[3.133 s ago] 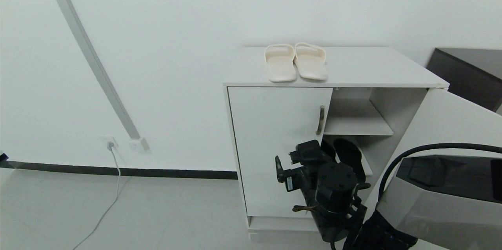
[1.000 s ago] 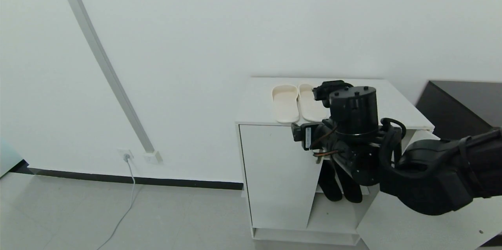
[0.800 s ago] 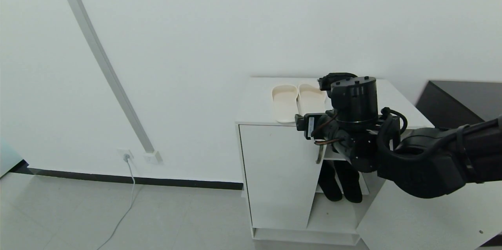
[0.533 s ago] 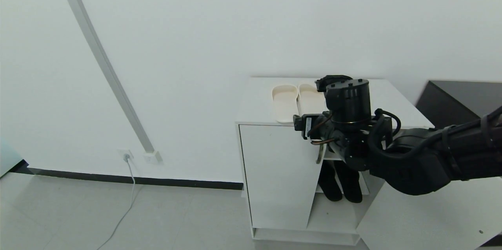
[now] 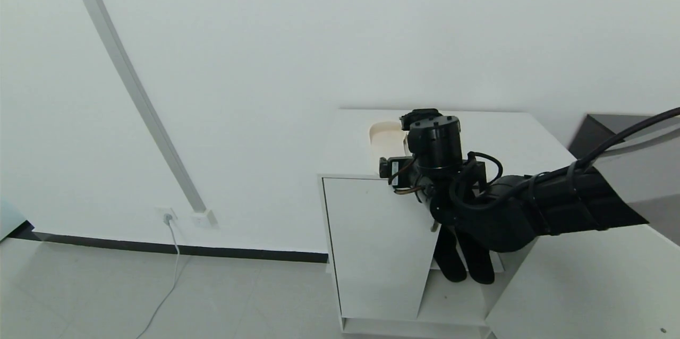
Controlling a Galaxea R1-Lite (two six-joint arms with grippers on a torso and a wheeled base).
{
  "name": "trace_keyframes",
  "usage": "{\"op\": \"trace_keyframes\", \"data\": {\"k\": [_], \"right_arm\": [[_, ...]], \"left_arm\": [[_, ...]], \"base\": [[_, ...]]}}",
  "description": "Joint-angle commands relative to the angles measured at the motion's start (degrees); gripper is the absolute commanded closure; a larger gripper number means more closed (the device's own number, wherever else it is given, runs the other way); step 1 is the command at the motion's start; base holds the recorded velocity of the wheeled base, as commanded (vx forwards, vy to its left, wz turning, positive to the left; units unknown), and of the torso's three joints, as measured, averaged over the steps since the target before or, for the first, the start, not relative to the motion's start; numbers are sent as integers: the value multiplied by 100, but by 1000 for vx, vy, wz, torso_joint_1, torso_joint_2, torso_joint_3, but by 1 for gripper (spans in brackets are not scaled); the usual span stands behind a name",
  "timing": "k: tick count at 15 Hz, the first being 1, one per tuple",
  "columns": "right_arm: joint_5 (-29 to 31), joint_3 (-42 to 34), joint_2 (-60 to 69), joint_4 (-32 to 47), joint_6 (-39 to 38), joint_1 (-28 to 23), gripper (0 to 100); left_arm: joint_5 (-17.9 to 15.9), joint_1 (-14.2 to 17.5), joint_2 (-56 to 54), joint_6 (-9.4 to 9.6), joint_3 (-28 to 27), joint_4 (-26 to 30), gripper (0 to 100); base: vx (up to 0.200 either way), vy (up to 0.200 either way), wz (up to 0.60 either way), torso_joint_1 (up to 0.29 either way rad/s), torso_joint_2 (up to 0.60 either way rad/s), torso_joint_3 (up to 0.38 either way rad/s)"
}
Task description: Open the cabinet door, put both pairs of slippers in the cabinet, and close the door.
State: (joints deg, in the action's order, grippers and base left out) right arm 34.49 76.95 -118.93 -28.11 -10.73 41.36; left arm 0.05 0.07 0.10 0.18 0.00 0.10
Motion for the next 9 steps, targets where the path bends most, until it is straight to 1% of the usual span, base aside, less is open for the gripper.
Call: {"op": "trace_keyframes", "data": {"k": [1, 7, 9], "right_arm": [[5, 40, -122, -1, 1, -14, 0], [-21, 48, -148, -10, -17, -58, 0], [-30, 57, -157, -89, -26, -102, 0]], "left_arm": [[4, 1, 8, -1, 0, -1, 100], [-5, 1, 8, -9, 0, -1, 100], [4, 1, 8, -18, 0, -1, 100]], "base": [[200, 0, 0, 12, -2, -7], [200, 0, 0, 7, 2, 2], [0, 0, 0, 0, 0, 0]]}}
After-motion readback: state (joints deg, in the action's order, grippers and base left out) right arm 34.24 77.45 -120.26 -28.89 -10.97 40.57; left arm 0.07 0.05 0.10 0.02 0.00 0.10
